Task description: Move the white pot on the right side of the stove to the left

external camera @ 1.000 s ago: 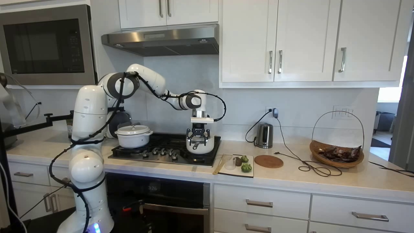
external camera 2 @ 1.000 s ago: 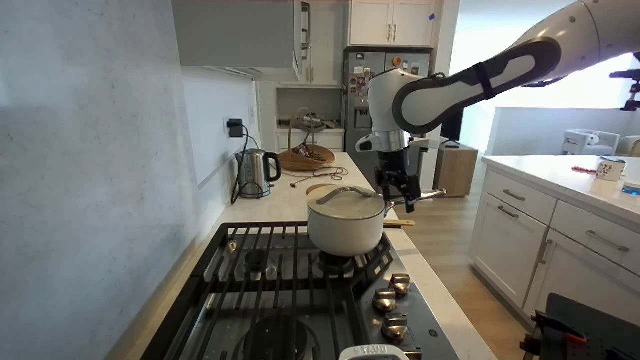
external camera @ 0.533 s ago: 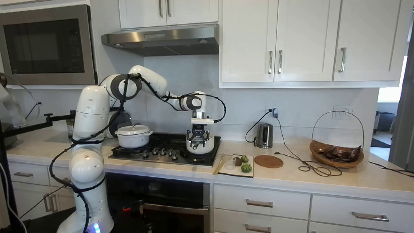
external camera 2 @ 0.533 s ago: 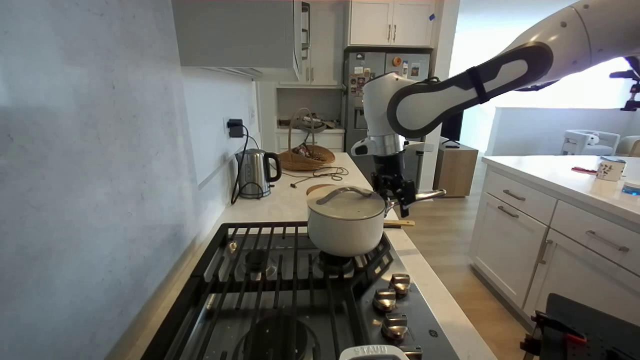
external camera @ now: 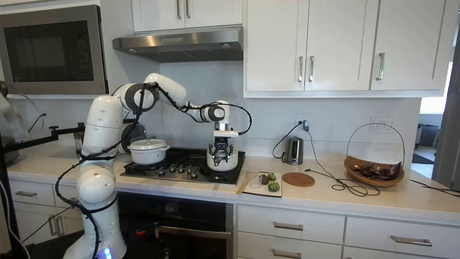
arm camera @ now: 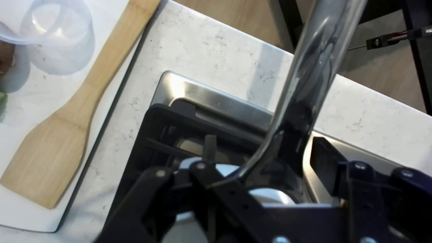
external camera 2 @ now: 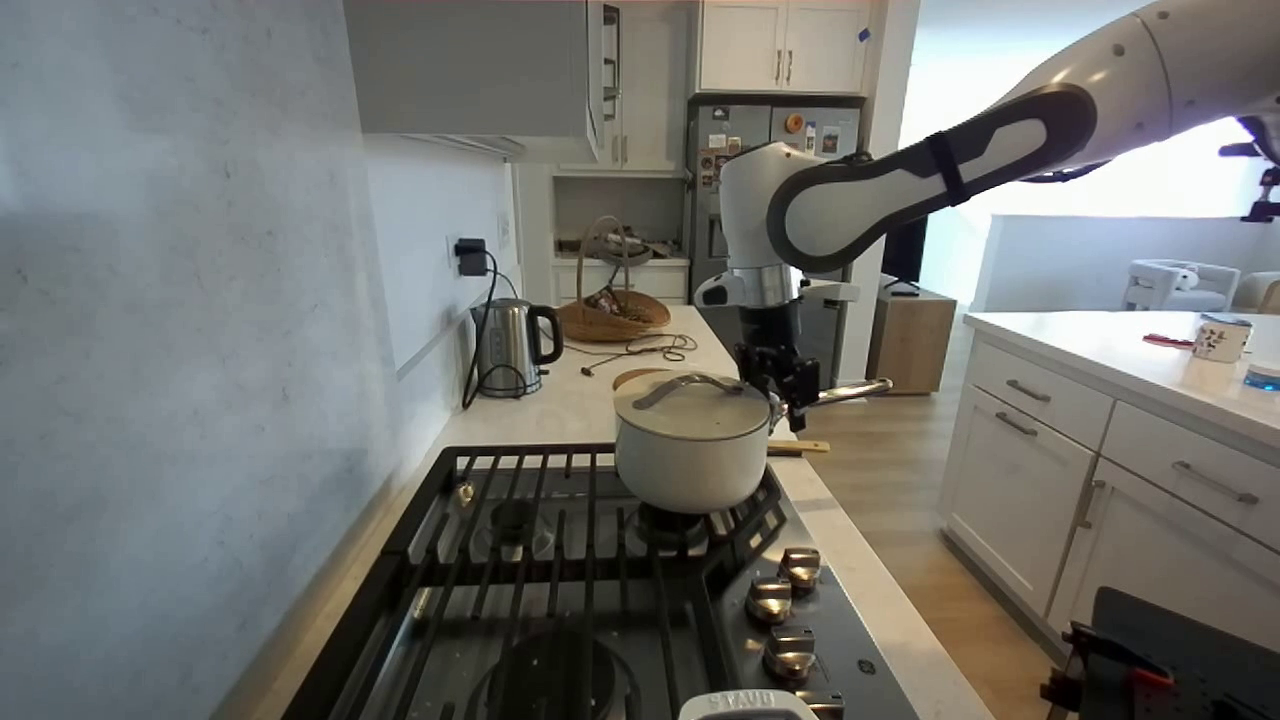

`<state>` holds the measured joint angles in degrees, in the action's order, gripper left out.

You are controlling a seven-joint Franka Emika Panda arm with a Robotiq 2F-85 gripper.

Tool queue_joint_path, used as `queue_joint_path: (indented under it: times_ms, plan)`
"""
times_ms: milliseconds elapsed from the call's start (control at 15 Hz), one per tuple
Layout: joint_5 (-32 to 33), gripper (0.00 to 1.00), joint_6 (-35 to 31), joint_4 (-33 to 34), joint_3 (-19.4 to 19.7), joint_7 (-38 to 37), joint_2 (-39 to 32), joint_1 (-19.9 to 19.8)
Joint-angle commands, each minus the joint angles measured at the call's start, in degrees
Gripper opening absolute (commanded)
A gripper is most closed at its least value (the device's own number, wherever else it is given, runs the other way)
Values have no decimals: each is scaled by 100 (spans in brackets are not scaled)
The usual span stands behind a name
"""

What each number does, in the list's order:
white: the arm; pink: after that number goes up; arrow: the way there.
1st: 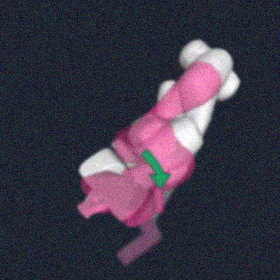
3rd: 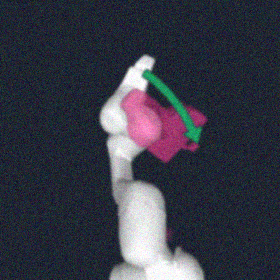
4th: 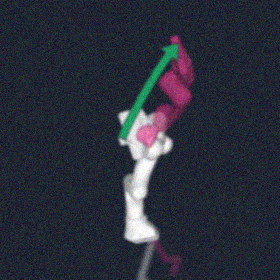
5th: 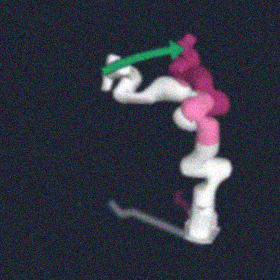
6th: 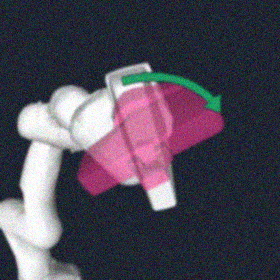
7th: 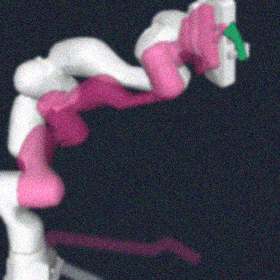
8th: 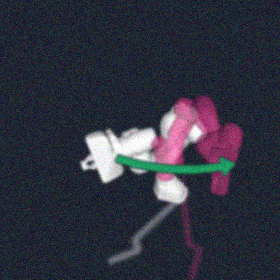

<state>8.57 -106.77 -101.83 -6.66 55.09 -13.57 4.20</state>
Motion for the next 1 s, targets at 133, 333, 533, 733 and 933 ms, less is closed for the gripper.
queue_joint_path:
  times_ms: [133,333,533,733,933]
  plan:
    - [-49,77,173,294,-28,90,-56,-22]
    - [-43,62,174,326,-23,82,-47,-23]
    - [-36,35,233,344,-17,74,-42,-28]
    - [-26,19,314,377,-5,66,-47,-37]
    - [-25,16,325,388,-2,57,-58,-35]
